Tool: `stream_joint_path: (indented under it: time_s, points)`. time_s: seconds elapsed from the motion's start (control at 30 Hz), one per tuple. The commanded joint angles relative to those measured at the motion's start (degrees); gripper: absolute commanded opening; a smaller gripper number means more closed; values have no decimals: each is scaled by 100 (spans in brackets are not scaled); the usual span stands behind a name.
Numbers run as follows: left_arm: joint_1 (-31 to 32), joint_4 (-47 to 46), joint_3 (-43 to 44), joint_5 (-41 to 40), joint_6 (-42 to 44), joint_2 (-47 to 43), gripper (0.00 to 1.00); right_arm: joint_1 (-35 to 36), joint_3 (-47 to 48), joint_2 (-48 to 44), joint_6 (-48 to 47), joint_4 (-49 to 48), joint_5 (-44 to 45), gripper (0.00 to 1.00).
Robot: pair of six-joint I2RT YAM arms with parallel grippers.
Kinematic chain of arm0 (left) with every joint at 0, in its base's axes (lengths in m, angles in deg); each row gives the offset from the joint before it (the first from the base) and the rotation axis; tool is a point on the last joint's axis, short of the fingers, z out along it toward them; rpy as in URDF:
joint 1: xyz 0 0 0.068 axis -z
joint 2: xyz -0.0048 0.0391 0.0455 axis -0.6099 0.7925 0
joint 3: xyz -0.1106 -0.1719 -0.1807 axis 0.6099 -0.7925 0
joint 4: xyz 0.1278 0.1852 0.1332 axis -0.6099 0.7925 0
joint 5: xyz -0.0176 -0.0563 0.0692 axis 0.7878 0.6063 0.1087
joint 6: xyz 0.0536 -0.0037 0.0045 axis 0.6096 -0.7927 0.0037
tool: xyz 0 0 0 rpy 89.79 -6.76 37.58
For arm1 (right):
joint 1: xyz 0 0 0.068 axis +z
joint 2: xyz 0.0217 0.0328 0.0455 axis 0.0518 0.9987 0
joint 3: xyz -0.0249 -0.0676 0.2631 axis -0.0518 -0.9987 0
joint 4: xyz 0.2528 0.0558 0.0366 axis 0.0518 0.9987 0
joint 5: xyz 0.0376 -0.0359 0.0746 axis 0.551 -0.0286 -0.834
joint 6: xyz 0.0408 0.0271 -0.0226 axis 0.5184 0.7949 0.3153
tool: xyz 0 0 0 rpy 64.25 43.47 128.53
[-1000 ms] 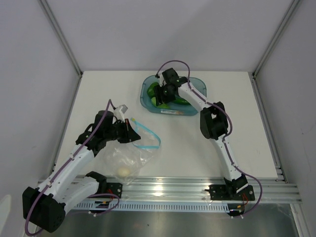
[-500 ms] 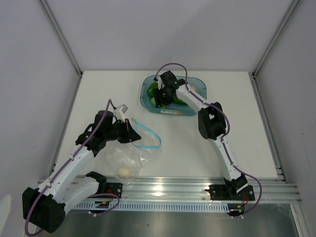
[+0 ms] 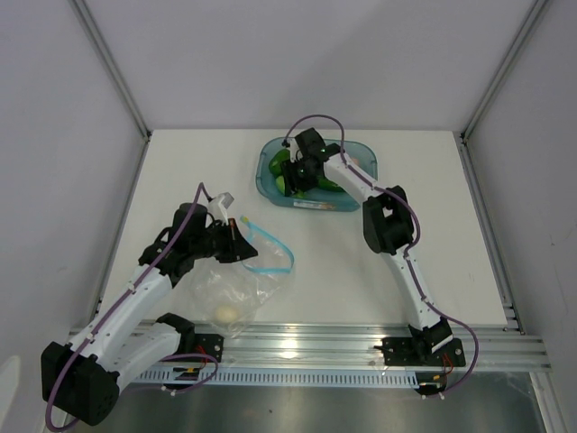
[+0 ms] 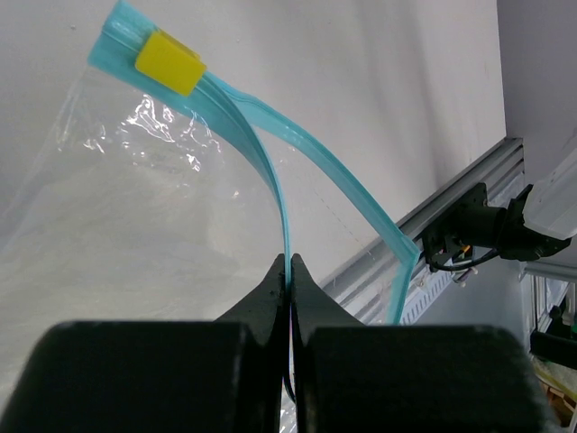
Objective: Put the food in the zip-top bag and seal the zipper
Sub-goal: Pick up the fake vegetable from the bin.
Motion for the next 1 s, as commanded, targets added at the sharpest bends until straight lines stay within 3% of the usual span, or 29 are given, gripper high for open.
stream_joint_path:
  time_s: [0.0,0.17,0.6,0.83,0.97]
  points:
    - [-36,-128,6,167,-74,-90,1,-46,349,-388,9,-178,-93,15]
    - [-36,-102,41,220,-118,-64,1,-90,463,-835,35,-258,100,1]
    - [-36,153,147,80,-179,-196,0,-117,421,-2136,525,181,259,0]
    - [-36,215,147,97,-346,-398,1,-3,-1669,-3996,1941,-485,-918,0]
    - [-36,320,173,71,-390,-520,1,419,-2760,-4762,2723,-1030,-1269,0]
